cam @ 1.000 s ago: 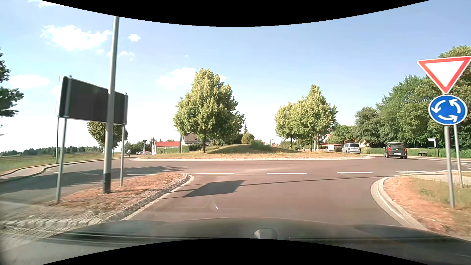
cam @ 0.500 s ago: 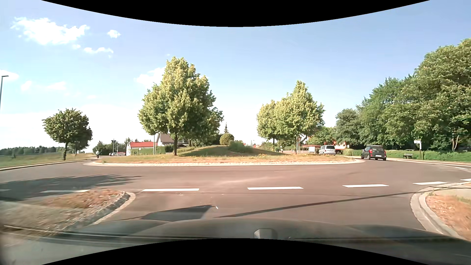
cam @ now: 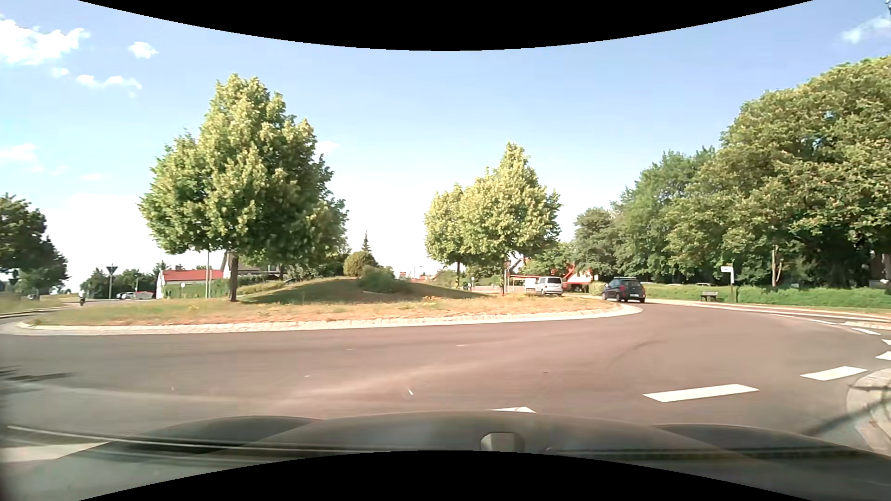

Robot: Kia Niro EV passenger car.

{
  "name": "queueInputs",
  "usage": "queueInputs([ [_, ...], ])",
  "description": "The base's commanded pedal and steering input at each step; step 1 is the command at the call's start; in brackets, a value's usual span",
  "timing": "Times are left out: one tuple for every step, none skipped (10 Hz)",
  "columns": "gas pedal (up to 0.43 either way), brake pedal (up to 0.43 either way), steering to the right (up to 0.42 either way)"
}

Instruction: Follow the waypoints while adhering to traffic rules and regulations

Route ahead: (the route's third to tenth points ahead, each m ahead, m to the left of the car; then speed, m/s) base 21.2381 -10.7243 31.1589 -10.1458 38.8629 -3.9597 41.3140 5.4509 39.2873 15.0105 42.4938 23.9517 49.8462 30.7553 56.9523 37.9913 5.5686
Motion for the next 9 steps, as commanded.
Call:
queueInputs([
  [0.098,0.006,0.256],
  [0.098,0.006,0.259],
  [0.098,0.006,0.267],
  [0.11,0.012,0.276],
  [0.11,0.006,0.285],
  [0.11,0.012,0.3],
  [0.11,0.006,0.31],
  [0.11,0.006,0.313],
  [0.11,0.006,0.313],
])
